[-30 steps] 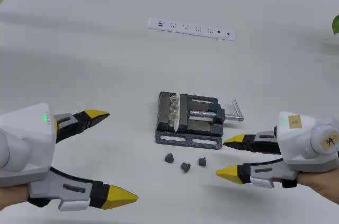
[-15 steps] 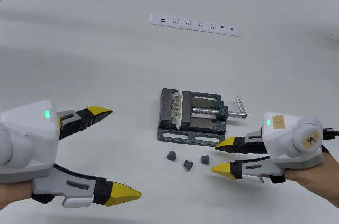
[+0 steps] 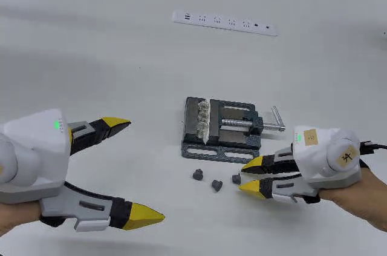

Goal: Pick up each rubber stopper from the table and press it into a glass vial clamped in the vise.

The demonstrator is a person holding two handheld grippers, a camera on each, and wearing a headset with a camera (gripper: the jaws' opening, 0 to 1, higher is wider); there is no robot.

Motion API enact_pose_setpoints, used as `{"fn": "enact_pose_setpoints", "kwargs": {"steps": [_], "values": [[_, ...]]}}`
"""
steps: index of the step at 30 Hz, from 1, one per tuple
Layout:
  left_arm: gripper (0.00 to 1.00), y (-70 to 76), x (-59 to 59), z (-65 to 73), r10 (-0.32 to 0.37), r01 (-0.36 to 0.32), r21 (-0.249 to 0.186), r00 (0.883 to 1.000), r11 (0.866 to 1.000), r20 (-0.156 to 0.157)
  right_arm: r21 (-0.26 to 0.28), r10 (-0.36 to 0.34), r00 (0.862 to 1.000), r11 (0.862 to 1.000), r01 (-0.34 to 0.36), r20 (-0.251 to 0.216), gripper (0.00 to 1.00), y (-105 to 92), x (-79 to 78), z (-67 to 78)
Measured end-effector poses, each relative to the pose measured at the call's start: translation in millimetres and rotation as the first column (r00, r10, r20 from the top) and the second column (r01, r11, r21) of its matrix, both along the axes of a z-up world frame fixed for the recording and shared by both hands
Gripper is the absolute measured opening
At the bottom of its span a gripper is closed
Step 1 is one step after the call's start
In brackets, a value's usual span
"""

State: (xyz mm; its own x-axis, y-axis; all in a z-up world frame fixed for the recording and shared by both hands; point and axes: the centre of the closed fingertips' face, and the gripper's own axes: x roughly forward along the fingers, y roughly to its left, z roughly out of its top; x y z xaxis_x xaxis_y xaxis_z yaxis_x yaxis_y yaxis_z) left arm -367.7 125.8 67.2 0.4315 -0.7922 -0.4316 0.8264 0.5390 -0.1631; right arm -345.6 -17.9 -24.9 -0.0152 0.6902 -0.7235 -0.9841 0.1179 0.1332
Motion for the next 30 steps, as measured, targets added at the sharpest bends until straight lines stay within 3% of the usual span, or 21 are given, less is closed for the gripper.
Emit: {"fn": "enact_pose_setpoints", "kwargs": {"steps": [13,30], "values": [[0.99,-1.6,-0.6,-1.3,0.003,-0.003,-0.002,1.0,1.0,-0.008,-0.001,0.037,0.999,0.999,-0.037,0.0,0.09,2.9,-1.9,-2.4],[0.97,-6.6,-0.9,-0.5,-0.009,0.009,-0.006,1.0,1.0,-0.009,0.001,0.031,1.0,1.0,-0.031,-0.006,0.07,3.0,-3.5,-1.4]]}}
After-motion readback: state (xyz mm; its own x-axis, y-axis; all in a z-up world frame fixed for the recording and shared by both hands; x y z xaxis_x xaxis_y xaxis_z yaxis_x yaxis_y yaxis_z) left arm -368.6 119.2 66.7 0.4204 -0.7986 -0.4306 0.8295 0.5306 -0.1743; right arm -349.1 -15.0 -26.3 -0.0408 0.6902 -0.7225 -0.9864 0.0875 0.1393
